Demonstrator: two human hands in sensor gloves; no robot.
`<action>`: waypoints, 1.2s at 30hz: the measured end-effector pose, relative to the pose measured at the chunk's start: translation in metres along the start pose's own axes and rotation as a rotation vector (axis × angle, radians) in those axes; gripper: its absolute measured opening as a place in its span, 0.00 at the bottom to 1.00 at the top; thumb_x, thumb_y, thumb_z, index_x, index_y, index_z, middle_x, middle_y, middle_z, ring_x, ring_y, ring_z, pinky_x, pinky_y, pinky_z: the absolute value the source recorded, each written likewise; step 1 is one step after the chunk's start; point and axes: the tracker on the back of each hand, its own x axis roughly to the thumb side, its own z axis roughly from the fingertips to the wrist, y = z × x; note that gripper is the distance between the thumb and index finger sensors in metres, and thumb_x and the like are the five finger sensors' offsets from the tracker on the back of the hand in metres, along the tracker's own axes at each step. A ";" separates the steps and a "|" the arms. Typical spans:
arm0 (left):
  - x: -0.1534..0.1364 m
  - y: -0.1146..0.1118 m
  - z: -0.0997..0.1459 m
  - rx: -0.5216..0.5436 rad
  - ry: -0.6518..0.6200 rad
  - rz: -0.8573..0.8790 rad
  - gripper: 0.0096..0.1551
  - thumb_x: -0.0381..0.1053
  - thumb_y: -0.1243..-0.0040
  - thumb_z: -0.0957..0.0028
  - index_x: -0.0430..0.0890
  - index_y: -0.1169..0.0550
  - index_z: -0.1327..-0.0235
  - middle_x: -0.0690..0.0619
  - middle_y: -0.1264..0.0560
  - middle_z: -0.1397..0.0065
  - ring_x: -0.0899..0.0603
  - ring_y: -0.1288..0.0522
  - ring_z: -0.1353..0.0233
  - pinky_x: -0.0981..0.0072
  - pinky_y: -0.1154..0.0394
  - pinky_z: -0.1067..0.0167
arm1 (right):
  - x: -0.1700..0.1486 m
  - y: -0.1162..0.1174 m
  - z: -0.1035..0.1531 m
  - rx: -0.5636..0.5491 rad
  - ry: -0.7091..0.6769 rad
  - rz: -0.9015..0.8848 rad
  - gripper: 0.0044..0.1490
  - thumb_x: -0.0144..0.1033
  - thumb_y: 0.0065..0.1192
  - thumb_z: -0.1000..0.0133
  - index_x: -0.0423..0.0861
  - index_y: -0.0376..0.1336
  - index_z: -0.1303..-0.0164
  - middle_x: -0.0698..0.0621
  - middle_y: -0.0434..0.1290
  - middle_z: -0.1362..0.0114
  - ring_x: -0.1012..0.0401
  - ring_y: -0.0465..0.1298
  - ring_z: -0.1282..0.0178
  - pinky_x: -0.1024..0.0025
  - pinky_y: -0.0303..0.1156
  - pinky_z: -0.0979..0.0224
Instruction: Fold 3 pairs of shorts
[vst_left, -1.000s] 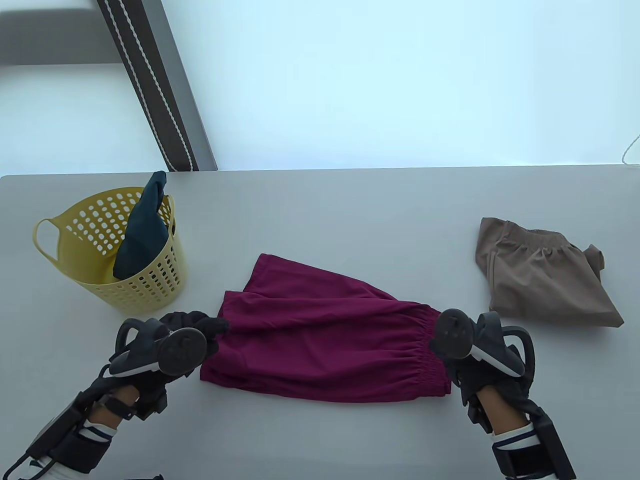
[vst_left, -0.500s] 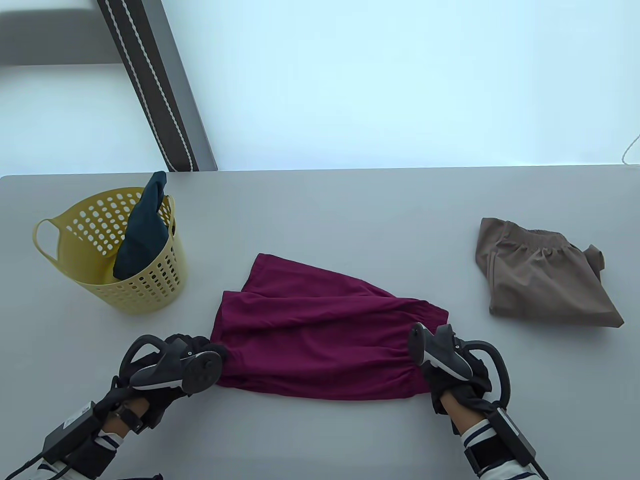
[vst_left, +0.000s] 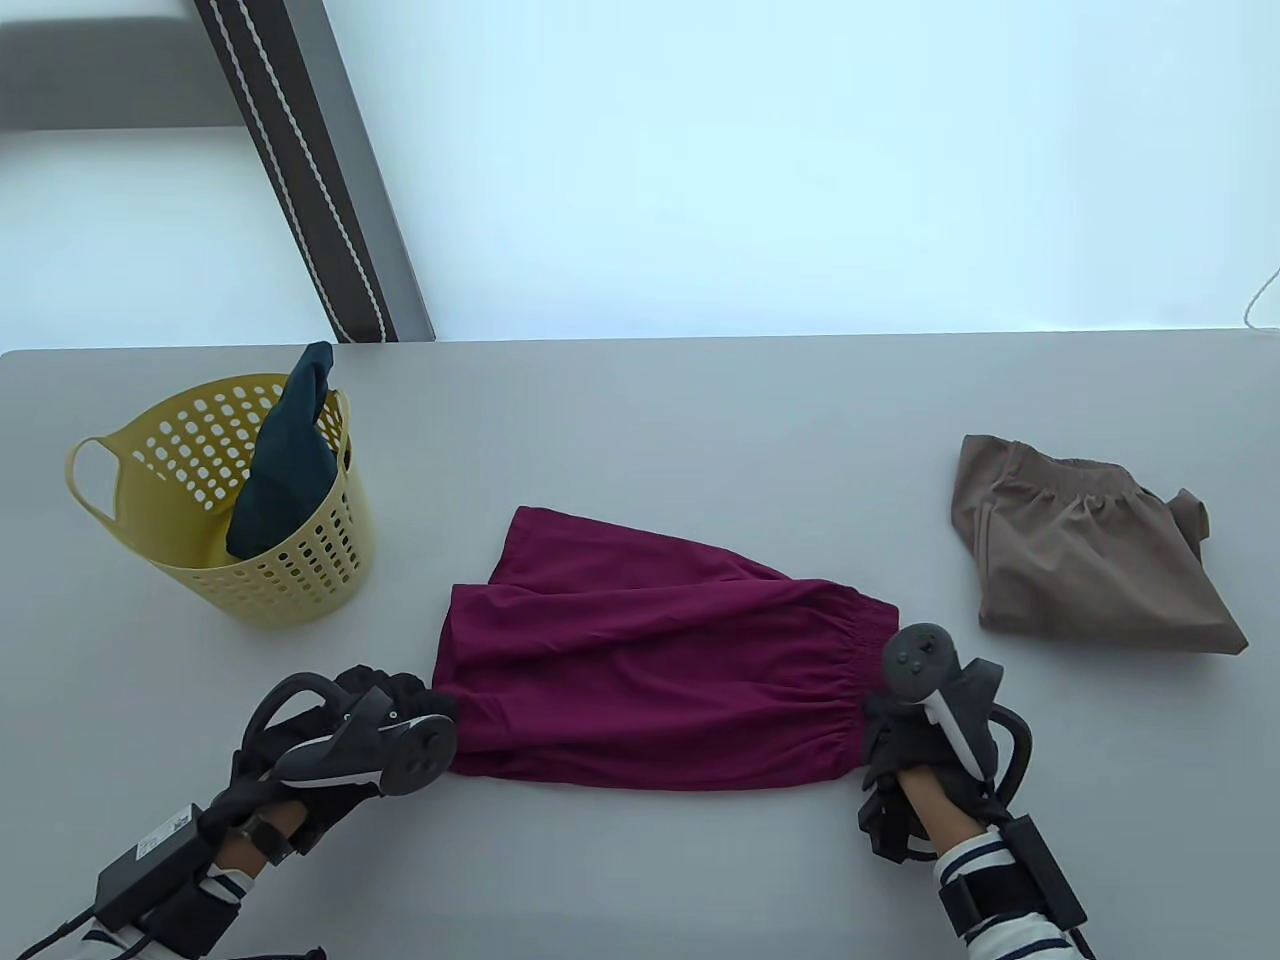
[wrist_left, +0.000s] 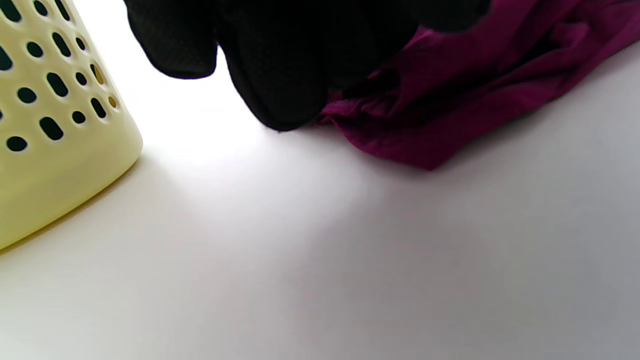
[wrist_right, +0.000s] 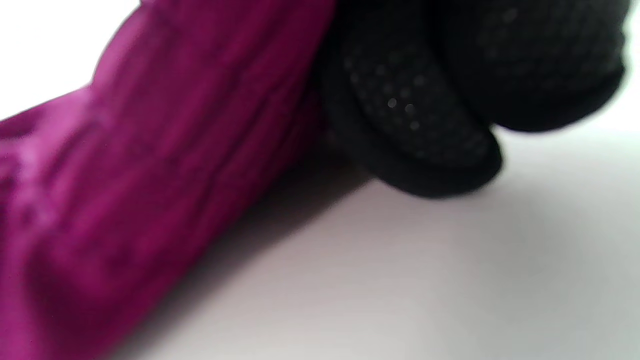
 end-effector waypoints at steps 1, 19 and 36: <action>-0.001 0.001 0.001 0.004 0.005 -0.008 0.28 0.59 0.52 0.49 0.55 0.33 0.34 0.55 0.23 0.37 0.48 0.18 0.40 0.43 0.25 0.32 | -0.001 -0.007 0.000 -0.013 -0.012 -0.032 0.37 0.37 0.66 0.52 0.32 0.59 0.38 0.35 0.75 0.55 0.59 0.83 0.73 0.64 0.82 0.65; 0.000 0.002 0.006 0.031 0.016 -0.104 0.29 0.59 0.52 0.50 0.55 0.33 0.34 0.55 0.24 0.36 0.48 0.18 0.39 0.43 0.26 0.32 | 0.233 -0.083 0.070 -0.382 -0.545 0.439 0.33 0.36 0.67 0.50 0.34 0.65 0.39 0.35 0.76 0.53 0.58 0.84 0.70 0.61 0.81 0.62; 0.002 -0.002 0.003 0.004 -0.022 -0.109 0.30 0.59 0.52 0.49 0.54 0.33 0.33 0.54 0.24 0.36 0.47 0.18 0.39 0.43 0.26 0.32 | 0.255 0.068 0.102 0.142 -0.960 0.257 0.62 0.59 0.39 0.44 0.36 0.11 0.35 0.26 0.14 0.34 0.23 0.23 0.37 0.28 0.33 0.38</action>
